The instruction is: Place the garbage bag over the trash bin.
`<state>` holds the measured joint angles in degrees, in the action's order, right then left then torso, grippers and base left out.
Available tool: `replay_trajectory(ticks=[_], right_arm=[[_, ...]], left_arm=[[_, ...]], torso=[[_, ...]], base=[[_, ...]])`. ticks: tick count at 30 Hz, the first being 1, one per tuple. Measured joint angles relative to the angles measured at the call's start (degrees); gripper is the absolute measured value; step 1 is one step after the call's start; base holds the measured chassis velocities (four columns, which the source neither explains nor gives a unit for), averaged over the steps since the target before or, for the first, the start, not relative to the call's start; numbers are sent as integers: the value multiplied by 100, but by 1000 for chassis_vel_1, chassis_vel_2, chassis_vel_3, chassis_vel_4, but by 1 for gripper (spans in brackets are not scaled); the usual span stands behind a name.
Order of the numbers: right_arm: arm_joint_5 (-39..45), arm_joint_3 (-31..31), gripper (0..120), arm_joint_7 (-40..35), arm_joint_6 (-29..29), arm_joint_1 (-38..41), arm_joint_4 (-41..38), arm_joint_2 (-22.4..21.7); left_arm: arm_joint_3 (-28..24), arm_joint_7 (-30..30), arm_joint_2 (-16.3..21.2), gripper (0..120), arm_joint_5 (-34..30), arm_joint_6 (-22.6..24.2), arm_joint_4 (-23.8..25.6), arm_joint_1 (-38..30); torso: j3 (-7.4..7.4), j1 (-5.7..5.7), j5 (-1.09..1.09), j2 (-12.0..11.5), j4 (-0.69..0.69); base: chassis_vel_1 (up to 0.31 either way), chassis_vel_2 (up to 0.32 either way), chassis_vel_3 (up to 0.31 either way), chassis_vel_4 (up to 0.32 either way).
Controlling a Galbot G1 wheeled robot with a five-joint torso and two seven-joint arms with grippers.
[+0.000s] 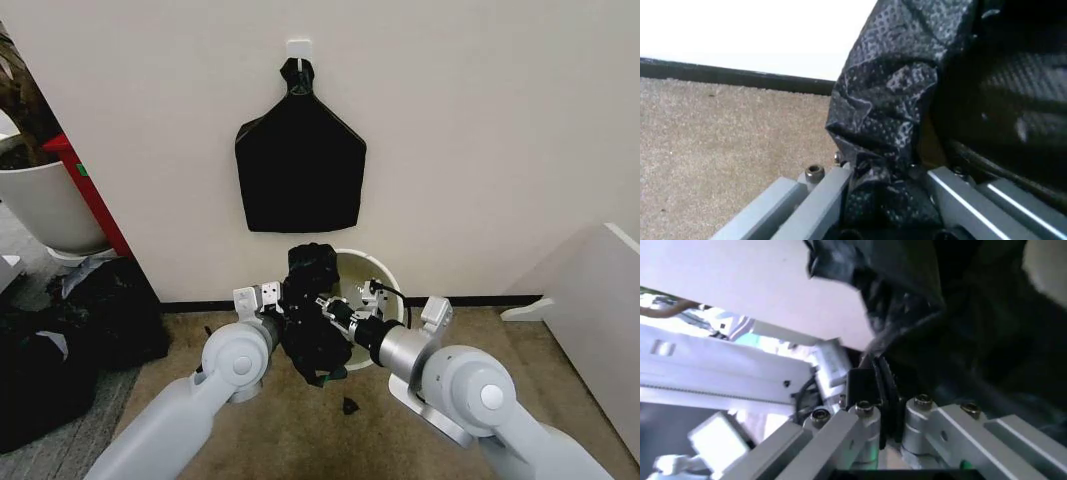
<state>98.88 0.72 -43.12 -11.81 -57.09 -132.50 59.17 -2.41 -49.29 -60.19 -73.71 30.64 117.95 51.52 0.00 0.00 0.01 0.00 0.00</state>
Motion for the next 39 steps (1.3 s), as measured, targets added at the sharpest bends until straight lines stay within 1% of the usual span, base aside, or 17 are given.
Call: replay_trajectory(ticks=[5, 7, 9, 12, 14, 15, 17, 19, 21, 23, 24, 26, 28, 29, 32, 35, 39], right_arm=[[-671, -101, 0, 119, -392, -79, -208, -201], [-830, -243, 0, 160, -680, -142, -384, -292], [-858, -292, 1, 177, -771, -164, -439, -322], [-1244, -367, 15, 235, -1082, -243, -643, -449], [-1391, -367, 16, 292, -1137, -263, -656, -472], [-2136, -367, 23, 627, -1306, -380, -678, -581], [-2919, -364, 30, 995, -1423, -497, -678, -682], [-4129, -322, 39, 1501, -1559, -656, -667, -853], [-4457, -249, 48, 1600, -1638, -669, -664, -921], [-4430, -192, 51, 1551, -1659, -637, -666, -919], [-4277, -100, 57, 1403, -1667, -556, -667, -883], [-3773, 17, 63, 1077, -1668, -395, -667, -754], [-2838, 159, 73, 377, -1613, -146, -666, -548], [-2838, 159, 73, 377, -1613, -146, -666, -548], [-1914, 157, 86, -349, -1444, 128, -556, -301], [-1771, 137, 96, -576, -1283, 321, -339, -191], [-1790, 130, 100, -600, -1259, 437, -218, -157]], left_arm=[[27, 8, 23, 0, 13, -3, -4, 12], [47, 16, 32, 0, 25, -4, -13, 25], [54, 21, 37, 0, 33, -4, -17, 29], [64, 73, 56, 0, 109, -13, -39, 39], [65, 91, 59, 0, 130, -18, -46, 40], [65, 151, 72, 0, 215, -38, -68, 45], [65, 217, 80, 0, 330, -63, -98, 51], [58, 323, 82, 0, 544, -118, -160, 59], [35, 350, 64, 0, 625, -138, -189, 53], [22, 352, 53, 0, 638, -142, -196, 42], [-3, 352, 38, 0, 659, -145, -203, 23], [-46, 357, 19, 0, 713, -148, -209, -2], [-93, 371, 12, 0, 766, -151, -210, -22], [-93, 371, 12, 0, 766, -151, -210, -22], [-161, 408, 9, 0, 852, -155, -210, -46], [-217, 483, 2, 0, 1002, -167, -214, -65], [-250, 546, -2, 0, 1118, -174, -232, -82]], torso=[[0, 0, 0, 0, 0], [0, 0, -1, 0, 0], [0, 0, -1, 0, 0], [0, 0, 0, 0, 0], [0, 0, 0, 0, 0], [0, 0, 0, 0, 0], [0, 0, 0, 0, 0], [0, 0, 0, 0, -1], [0, 0, -1, 0, 0], [0, 0, -1, 0, 0], [0, 0, 0, 0, -1], [0, 0, -1, 0, 0], [0, 0, 0, 0, 0], [0, 0, 0, 0, 0], [0, 0, 0, 0, 1], [0, 0, -1, 0, 0], [0, 0, -1, 0, 0]], base=[[0, 0, 0, 0], [0, 0, 0, 0], [0, 0, 0, 0], [0, 0, 0, 0], [0, 0, 0, 0], [0, 0, 0, 0], [0, 0, 0, 0], [0, 0, 0, 0], [0, 0, 0, 0], [0, 0, 0, 0], [0, 0, 0, 0], [0, 0, 0, 0], [0, 0, 0, 0], [0, 0, 0, 0], [0, 0, 0, 0], [0, 0, 0, 0], [0, 0, 0, 0]])
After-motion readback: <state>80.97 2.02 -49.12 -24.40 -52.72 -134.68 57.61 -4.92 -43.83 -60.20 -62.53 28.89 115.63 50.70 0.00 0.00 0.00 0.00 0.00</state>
